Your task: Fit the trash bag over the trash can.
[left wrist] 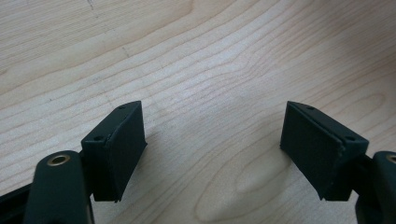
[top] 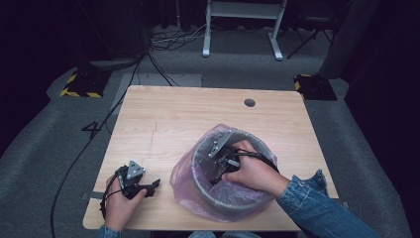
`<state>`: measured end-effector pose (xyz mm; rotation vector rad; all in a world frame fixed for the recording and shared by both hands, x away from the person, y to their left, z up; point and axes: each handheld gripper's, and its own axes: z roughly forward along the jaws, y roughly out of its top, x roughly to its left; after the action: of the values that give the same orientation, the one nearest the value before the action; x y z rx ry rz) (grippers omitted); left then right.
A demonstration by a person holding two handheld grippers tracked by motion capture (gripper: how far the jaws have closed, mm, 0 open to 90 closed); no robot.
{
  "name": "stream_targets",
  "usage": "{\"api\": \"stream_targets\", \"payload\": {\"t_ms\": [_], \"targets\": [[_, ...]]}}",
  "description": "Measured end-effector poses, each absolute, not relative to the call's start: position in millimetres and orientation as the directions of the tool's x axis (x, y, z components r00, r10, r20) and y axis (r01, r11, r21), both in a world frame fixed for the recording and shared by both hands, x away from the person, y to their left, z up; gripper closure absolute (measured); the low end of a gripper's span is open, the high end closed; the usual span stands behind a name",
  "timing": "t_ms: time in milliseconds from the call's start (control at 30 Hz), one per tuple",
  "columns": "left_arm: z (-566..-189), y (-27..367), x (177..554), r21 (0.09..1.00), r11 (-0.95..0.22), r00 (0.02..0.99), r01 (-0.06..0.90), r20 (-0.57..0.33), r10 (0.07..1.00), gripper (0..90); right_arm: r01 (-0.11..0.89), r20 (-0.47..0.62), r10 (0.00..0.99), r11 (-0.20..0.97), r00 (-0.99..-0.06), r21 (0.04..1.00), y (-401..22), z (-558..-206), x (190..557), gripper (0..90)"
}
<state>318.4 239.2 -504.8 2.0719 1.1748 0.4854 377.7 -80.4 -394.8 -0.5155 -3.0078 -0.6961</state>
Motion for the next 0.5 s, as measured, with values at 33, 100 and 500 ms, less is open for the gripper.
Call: {"api": "stream_targets", "payload": {"t_ms": [33,100,500], "targets": [[-504.7,239.2,318.4,0.726,-0.348,0.52,0.594,-0.016,0.854,21.9,0.318,0.081,0.314,0.846,-0.946,0.428,-80.5,-394.7,377.6,17.8],[-504.8,239.2,318.4,0.726,-0.348,0.52,0.594,-0.016,0.854,21.8,0.324,0.077,0.323,0.842,-0.943,0.432,-81.8,-392.8,377.6,18.1],[-504.6,239.1,318.3,0.723,-0.351,0.52,0.595,-0.013,0.854,21.7,0.292,0.05,0.332,0.734,-0.942,0.613,-108.0,-315.6,369.4,27.3]]}}
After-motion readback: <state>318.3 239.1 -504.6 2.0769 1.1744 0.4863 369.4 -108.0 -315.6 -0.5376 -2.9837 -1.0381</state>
